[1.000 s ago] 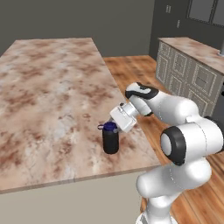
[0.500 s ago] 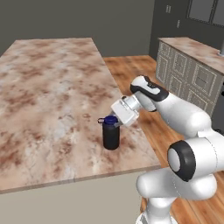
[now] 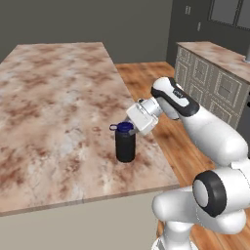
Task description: Pick the water bottle from the counter and place it in the open cabinet.
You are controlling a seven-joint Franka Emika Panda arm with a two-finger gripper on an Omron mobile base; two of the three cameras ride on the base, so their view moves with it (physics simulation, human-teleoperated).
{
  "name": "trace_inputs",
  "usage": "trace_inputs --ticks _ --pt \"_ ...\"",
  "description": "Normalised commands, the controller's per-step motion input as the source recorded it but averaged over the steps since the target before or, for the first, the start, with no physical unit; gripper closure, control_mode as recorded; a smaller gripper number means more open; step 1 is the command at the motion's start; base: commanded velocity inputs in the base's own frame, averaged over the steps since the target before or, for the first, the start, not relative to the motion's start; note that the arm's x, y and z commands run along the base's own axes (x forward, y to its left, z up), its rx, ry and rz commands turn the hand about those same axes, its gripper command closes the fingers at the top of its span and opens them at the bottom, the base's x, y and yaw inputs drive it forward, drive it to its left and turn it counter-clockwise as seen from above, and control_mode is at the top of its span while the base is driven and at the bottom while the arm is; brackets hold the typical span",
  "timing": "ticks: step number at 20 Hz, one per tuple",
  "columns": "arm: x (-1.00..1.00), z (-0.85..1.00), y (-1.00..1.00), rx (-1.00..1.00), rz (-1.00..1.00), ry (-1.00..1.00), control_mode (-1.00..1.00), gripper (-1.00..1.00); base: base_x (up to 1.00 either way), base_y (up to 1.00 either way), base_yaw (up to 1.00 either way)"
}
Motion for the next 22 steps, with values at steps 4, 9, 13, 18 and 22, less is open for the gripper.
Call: trace_inputs --ticks 4,9,13,18,22 --pt "-0.23 0.37 0.00 0.00 -0.01 0.00 -1.00 1.00 0.00 0.00 0.00" --pt "-0.25 0.31 -0.03 0.00 0.00 0.00 -1.00 1.00 0.00 0.00 0.00" --pt "-0.30 0.26 -0.01 0.00 -0.01 0.00 -1.00 1.00 0.00 0.00 0.00" --pt "-0.20 0.17 -0.01 0.00 -0.01 -0.03 -1.00 1.00 0.00 0.00 0.00" --pt "0.00 0.00 0.00 0.00 0.00 -0.01 -1.00 1.00 0.00 0.00 0.00"
